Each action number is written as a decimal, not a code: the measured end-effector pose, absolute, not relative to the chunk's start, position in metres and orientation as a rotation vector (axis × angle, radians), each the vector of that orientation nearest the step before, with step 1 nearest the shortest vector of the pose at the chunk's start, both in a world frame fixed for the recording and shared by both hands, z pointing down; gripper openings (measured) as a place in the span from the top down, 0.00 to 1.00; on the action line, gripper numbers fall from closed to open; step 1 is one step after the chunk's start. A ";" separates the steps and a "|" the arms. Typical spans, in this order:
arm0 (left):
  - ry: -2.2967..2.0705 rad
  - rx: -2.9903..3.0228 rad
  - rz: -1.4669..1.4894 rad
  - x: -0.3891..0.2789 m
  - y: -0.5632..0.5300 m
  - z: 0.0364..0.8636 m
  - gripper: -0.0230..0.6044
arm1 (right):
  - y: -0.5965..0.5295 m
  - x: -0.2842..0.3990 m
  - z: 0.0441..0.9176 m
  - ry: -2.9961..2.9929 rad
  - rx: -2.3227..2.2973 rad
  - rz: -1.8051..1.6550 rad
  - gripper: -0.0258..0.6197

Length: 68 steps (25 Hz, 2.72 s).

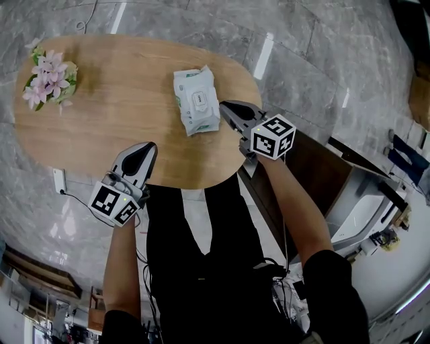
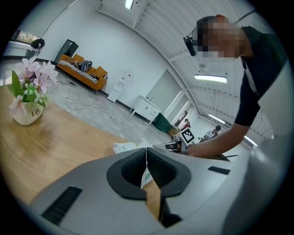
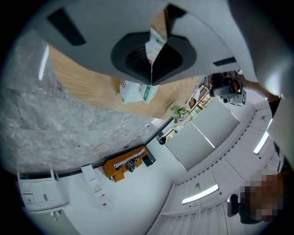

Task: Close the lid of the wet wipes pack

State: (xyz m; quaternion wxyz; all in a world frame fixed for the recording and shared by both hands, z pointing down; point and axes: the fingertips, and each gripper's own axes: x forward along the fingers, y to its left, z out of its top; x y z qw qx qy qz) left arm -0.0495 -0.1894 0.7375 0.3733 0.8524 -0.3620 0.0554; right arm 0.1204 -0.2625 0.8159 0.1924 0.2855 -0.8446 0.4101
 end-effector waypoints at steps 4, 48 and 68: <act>-0.942 2.178 0.127 -0.058 -0.186 0.735 0.94 | -0.257 0.105 0.818 -2.358 0.759 1.129 0.94; -0.996 2.107 0.046 -0.105 -0.165 0.743 0.94 | -0.253 0.061 0.875 -2.067 0.805 0.916 0.95; -0.982 2.183 0.026 -0.081 -0.184 0.684 0.94 | -0.262 0.067 0.785 -2.261 0.888 0.933 0.94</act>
